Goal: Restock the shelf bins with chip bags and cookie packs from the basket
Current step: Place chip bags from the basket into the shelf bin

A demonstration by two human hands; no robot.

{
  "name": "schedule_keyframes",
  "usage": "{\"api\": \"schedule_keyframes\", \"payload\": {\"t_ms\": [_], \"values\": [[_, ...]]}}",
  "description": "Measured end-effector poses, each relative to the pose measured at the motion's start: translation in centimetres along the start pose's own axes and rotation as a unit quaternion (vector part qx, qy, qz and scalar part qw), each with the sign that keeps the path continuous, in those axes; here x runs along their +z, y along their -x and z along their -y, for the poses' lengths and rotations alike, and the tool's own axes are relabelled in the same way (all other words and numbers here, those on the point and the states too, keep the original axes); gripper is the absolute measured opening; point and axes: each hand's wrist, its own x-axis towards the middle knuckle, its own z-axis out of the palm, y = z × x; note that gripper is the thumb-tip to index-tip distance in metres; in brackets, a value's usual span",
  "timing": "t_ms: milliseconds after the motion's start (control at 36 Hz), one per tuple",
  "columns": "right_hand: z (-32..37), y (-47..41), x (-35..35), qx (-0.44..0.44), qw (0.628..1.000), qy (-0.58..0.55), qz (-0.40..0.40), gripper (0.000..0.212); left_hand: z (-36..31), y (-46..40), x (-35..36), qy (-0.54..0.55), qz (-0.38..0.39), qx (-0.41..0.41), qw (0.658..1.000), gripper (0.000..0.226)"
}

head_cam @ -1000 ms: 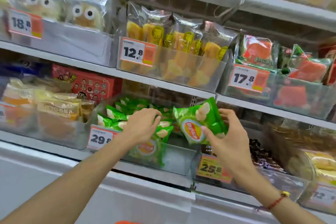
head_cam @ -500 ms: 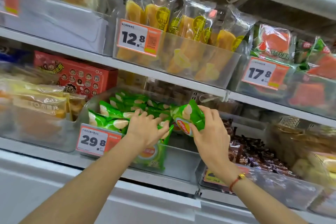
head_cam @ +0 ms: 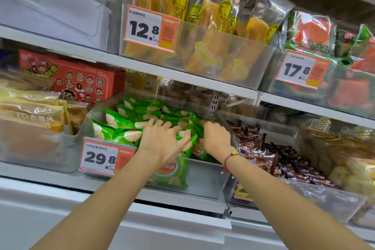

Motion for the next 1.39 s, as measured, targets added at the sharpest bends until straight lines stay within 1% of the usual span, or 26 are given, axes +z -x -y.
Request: {"api": "schedule_keyframes", "payload": {"t_ms": [56,111,167,278,389,528,583,639,694,778,806,889,972,1111,1278,1389], "values": [[-0.1,-0.7,0.2,-0.015,1.000,0.021,-0.003,0.038,0.1,0.0,0.0,-0.001,0.002,0.007,1.000,0.093],[-0.2,-1.2,0.1,-0.035,0.998,0.055,0.012,0.048,0.1,0.0,0.0,0.005,0.000,0.002,1.000,0.083],[-0.3,-1.5,0.1,-0.051,0.996,0.072,0.032,0.053,0.1,0.1,-0.1,0.009,-0.005,-0.004,1.000,0.075],[-1.4,-2.7,0.0,-0.060,0.996,0.050,0.039,0.056,0.1,0.4,-0.1,0.012,-0.004,-0.006,1.000,0.070],[-1.6,-5.4,0.5,-0.063,0.996,0.005,0.063,0.055,0.1,0.4,-0.1,0.040,0.011,-0.014,0.999,0.055],[-2.1,-7.4,0.7,-0.071,0.993,0.002,0.095,0.072,0.0,0.5,-0.1,0.046,0.021,-0.019,0.999,0.054],[-2.4,-7.6,0.7,-0.081,0.991,0.001,0.103,0.073,0.1,0.4,-0.2,0.051,0.025,-0.023,0.998,0.054],[-2.6,-7.4,0.2,-0.096,0.988,0.012,0.119,0.071,0.0,0.4,-0.3,0.054,0.028,-0.024,0.998,0.054],[-2.9,-7.2,-0.3,-0.111,0.988,0.012,0.109,0.068,0.0,0.4,-0.4,0.056,0.029,-0.026,0.998,0.054],[-3.5,-6.7,0.0,-0.110,0.991,-0.027,0.072,0.080,0.0,0.4,-0.4,0.060,0.027,-0.030,0.997,0.055],[-3.6,-6.5,0.3,-0.116,0.991,-0.030,0.059,0.077,0.0,0.4,-0.4,0.061,0.027,-0.032,0.997,0.055],[-3.5,-6.8,1.1,-0.136,0.990,-0.003,0.028,0.060,0.0,0.5,-0.3,0.061,0.028,-0.033,0.997,0.054],[-2.7,-7.4,0.9,-0.143,0.988,0.046,0.041,0.052,0.0,0.4,-0.2,0.058,0.025,-0.031,0.998,0.055],[-2.9,-8.3,0.5,-0.143,0.985,0.048,0.089,0.054,0.0,0.5,0.0,0.056,0.021,-0.029,0.998,0.055],[-2.3,-8.6,1.2,-0.121,0.983,0.023,0.138,0.061,-0.1,0.5,0.1,0.050,0.016,-0.027,0.998,0.055],[-2.1,-8.6,1.0,-0.124,0.981,0.035,0.144,0.063,0.0,0.4,0.0,0.053,0.024,-0.025,0.998,0.054]]}}
